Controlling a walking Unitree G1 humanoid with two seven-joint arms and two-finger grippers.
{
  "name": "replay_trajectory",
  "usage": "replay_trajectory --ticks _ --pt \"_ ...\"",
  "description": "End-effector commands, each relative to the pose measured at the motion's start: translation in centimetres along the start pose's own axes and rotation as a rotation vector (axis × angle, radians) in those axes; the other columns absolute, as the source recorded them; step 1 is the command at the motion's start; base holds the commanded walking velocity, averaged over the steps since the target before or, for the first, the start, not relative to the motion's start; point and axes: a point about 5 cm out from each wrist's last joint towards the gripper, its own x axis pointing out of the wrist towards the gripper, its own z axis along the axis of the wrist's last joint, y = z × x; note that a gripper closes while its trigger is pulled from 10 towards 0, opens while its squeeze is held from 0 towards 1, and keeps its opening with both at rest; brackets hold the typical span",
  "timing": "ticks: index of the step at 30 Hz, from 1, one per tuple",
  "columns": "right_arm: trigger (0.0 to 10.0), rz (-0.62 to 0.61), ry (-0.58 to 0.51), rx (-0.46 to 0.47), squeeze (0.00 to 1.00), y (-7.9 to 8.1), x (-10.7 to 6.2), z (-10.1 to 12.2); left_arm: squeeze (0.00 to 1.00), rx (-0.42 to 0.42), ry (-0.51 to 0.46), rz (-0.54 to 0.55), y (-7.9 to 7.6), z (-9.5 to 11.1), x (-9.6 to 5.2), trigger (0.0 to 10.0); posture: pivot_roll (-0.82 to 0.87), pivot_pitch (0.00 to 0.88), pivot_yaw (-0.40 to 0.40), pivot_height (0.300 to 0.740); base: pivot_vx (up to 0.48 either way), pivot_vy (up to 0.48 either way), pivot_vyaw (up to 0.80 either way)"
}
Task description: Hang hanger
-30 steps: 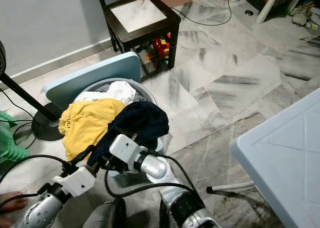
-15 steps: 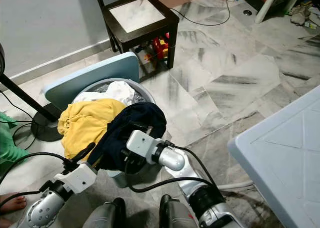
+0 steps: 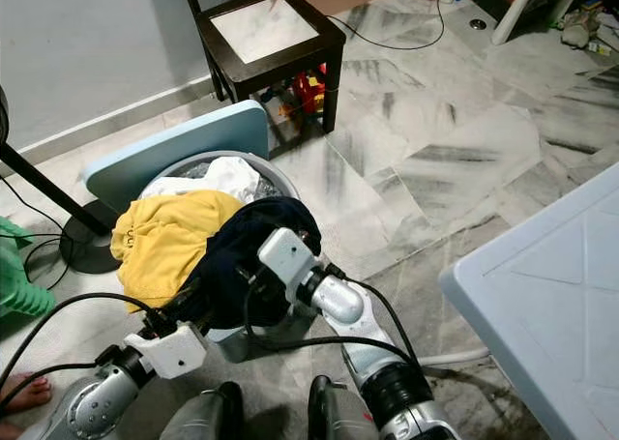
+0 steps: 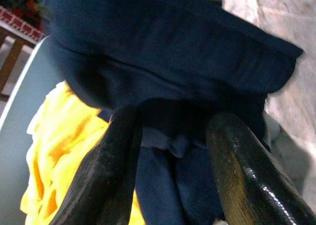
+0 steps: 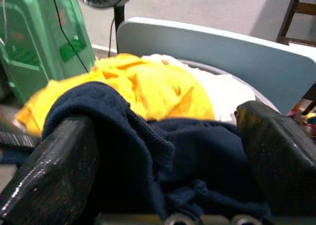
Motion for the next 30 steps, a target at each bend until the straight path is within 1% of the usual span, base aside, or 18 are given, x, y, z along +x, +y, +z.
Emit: replay_trajectory --ticks 1,4,7,8,10,13,16,17,18,30 --pt "10.0 0.017 -0.020 0.029 0.00 0.6 0.2 0.4 0.00 0.026 -0.001 -0.028 -0.7 -0.2 0.0 10.0 0.14 0.295 -0.023 0.740 0.000 0.000 0.00" --pt "10.0 0.030 -0.022 0.032 0.00 0.9 0.2 0.6 0.00 0.092 -0.010 -0.057 -0.6 -0.4 1.0 10.0 0.13 0.298 -0.029 0.740 0.000 0.000 0.00" --pt "10.0 0.037 -0.021 0.031 0.00 1.0 0.1 0.7 0.00 0.153 0.008 -0.058 -0.3 -0.8 1.5 10.0 0.12 0.298 -0.030 0.740 0.000 0.000 0.00" --pt "10.0 0.041 -0.018 0.030 0.00 1.1 0.0 0.6 0.00 0.204 0.012 -0.036 0.4 -1.1 1.8 10.0 0.12 0.297 -0.029 0.740 0.000 0.000 0.00" --pt "10.0 0.042 -0.013 0.034 0.00 1.2 -0.2 0.6 0.00 0.257 0.002 -0.013 1.2 -1.2 1.9 10.0 0.12 0.297 -0.029 0.740 0.000 0.000 0.00" --pt "10.0 0.042 -0.007 0.037 0.00 1.3 -0.4 0.4 0.00 0.262 -0.003 -0.017 1.5 -1.3 1.9 10.0 0.12 0.297 -0.029 0.740 0.000 0.000 0.00" --pt "10.0 0.042 0.000 0.040 0.00 1.4 -0.4 0.3 0.00 0.257 -0.022 -0.051 1.1 -1.5 1.7 10.0 0.12 0.294 -0.022 0.740 0.000 0.000 0.00" --pt "10.0 0.042 0.001 0.041 0.00 1.5 -0.4 0.4 0.00 0.250 -0.030 -0.052 1.0 -1.4 1.8 0.7 0.12 0.295 -0.019 0.740 0.000 0.000 0.00" --pt "10.0 0.042 0.001 0.041 0.00 1.5 -0.3 0.4 0.00 0.249 -0.036 -0.057 0.9 -1.4 1.8 0.0 0.12 0.295 -0.017 0.740 0.000 0.000 0.00" --pt "10.0 0.043 0.007 0.036 0.00 1.7 -0.4 0.4 0.00 0.243 -0.032 -0.049 0.9 -1.9 1.7 0.0 0.11 0.293 -0.015 0.740 0.000 0.000 0.00"
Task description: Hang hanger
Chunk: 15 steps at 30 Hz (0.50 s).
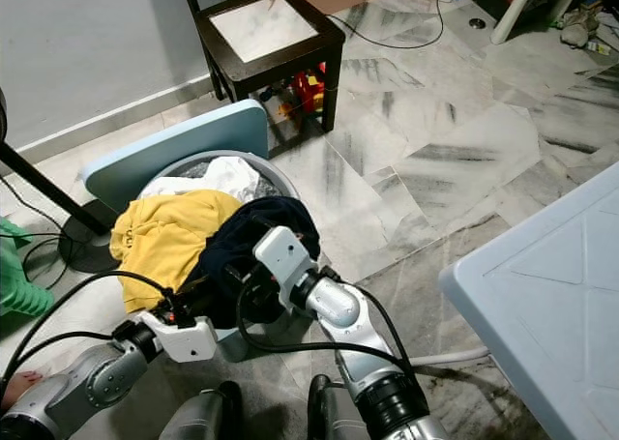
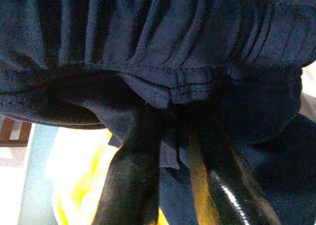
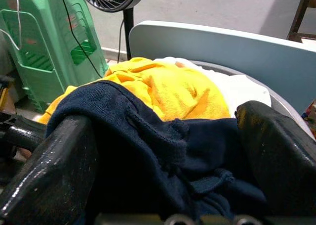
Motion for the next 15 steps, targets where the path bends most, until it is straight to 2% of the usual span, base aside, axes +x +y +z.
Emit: replay_trajectory --ticks 1,8,15 --pt "10.0 0.016 0.000 0.004 0.00 0.6 -0.1 0.0 0.00 -0.012 0.010 -0.023 -0.7 -0.3 -0.6 0.0 0.11 0.293 -0.015 0.740 0.000 0.000 0.00" --pt "10.0 0.013 0.005 0.000 0.00 0.6 -0.3 -0.1 0.00 -0.017 0.025 0.019 -0.2 -0.8 -0.7 0.0 0.11 0.292 -0.016 0.740 0.000 0.000 0.00" --pt "10.0 0.008 0.014 -0.005 0.00 0.3 -0.7 -0.3 0.00 -0.027 0.083 0.138 1.4 -2.0 -1.5 0.0 0.12 0.287 -0.019 0.740 0.000 0.000 0.00"
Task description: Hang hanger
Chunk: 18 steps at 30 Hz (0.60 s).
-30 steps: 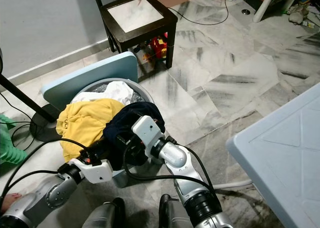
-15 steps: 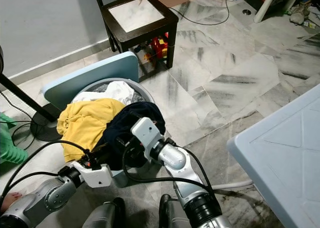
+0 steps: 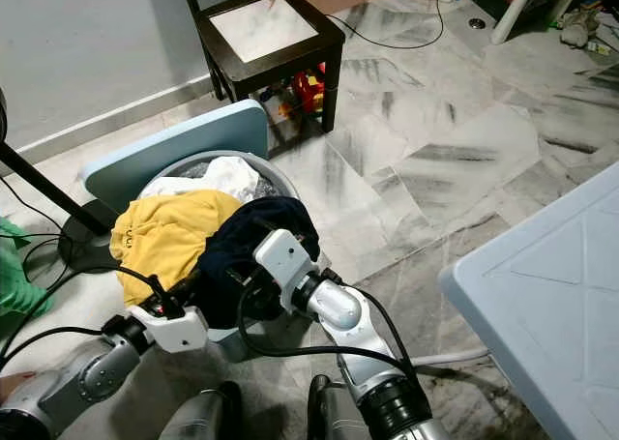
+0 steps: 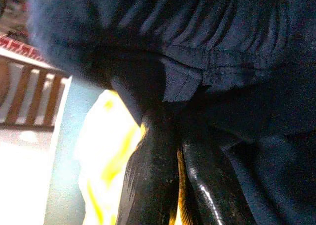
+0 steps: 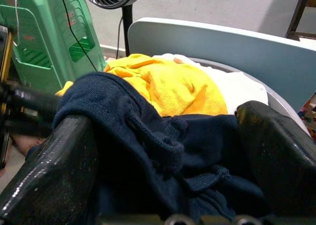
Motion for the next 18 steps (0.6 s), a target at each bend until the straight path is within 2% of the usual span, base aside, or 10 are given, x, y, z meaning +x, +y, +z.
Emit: replay_trajectory --ticks 1,4,14,15,18 --pt "10.0 0.012 0.007 0.006 0.00 0.4 -0.3 -0.3 0.00 -0.019 0.042 0.013 -0.2 -0.8 -0.9 0.0 0.12 0.287 -0.019 0.740 0.000 0.000 0.00" --pt "10.0 0.011 0.011 0.007 0.00 0.4 -0.3 -0.4 0.00 -0.025 0.049 0.057 0.5 -1.0 -1.3 0.0 0.13 0.286 -0.023 0.740 0.000 0.000 0.00" --pt "10.0 0.026 0.017 0.004 0.00 0.6 -0.1 -0.5 0.00 -0.041 0.052 0.107 1.1 -1.0 -1.9 0.0 0.14 0.286 -0.033 0.740 0.000 0.000 0.00" --pt "10.0 0.025 0.025 -0.005 0.00 0.3 -0.2 -0.6 0.00 -0.062 0.056 0.142 1.5 -0.9 -2.3 0.0 0.15 0.288 -0.034 0.740 0.000 0.000 0.00" --pt "10.0 0.018 0.034 -0.012 0.00 0.0 -0.3 -0.8 0.00 -0.094 0.072 0.162 1.6 -0.9 -2.6 0.0 0.15 0.289 -0.032 0.740 0.000 0.000 0.00"
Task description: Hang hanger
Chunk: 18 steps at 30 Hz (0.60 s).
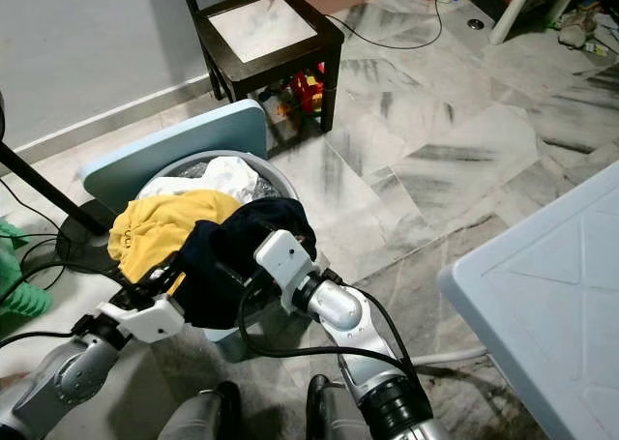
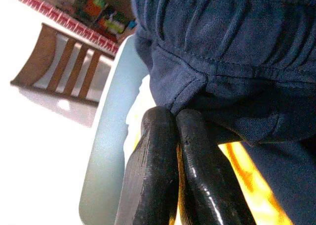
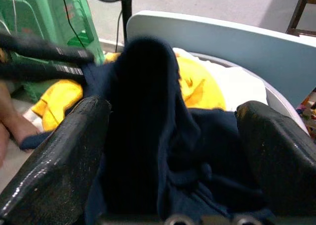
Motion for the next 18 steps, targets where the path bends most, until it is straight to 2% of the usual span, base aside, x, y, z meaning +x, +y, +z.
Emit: replay_trajectory --ticks 1,7,9,14,15,16,17,18 --pt "10.0 0.009 0.018 0.000 0.00 0.2 -0.2 -0.5 0.00 -0.017 0.034 0.003 -0.1 -0.5 -0.8 0.0 0.15 0.289 -0.032 0.740 0.000 0.000 0.00" --pt "10.0 -0.072 -0.002 -0.029 0.00 -1.1 -0.9 -0.2 0.00 -0.017 0.049 0.004 -0.4 -0.5 -1.0 0.0 0.15 0.290 -0.035 0.740 0.000 0.000 0.00" --pt "10.0 -0.167 -0.019 -0.036 0.00 -2.5 -1.3 0.1 0.00 -0.028 0.100 -0.031 -0.9 -1.1 -1.4 0.0 0.15 0.291 -0.038 0.740 0.000 0.000 0.00" --pt "10.0 -0.237 -0.037 -0.016 0.00 -3.5 -1.9 0.4 0.00 -0.051 0.202 -0.063 -1.6 -2.4 -2.3 0.0 0.14 0.294 -0.038 0.740 0.000 0.000 0.00" --pt "10.0 -0.248 -0.039 -0.017 0.00 -3.6 -2.2 0.4 0.00 -0.055 0.224 -0.056 -1.7 -2.7 -2.5 3.2 0.14 0.295 -0.038 0.740 0.000 0.000 0.00" --pt "10.0 -0.258 -0.039 -0.026 0.00 -3.6 -2.6 0.4 0.00 -0.060 0.243 -0.035 -1.6 -2.9 -2.6 5.0 0.14 0.295 -0.038 0.740 0.000 0.000 0.00" --pt "10.0 -0.263 -0.041 -0.030 0.00 -3.5 -2.8 0.5 0.00 -0.073 0.243 -0.027 -1.6 -2.8 -2.5 10.0 0.14 0.296 -0.039 0.740 0.000 0.000 0.00" --pt "10.0 -0.263 -0.041 -0.030 0.00 -3.5 -2.8 0.5 0.00 -0.073 0.243 -0.027 -1.6 -2.8 -2.5 10.0 0.14 0.296 -0.039 0.740 0.000 0.000 0.00"
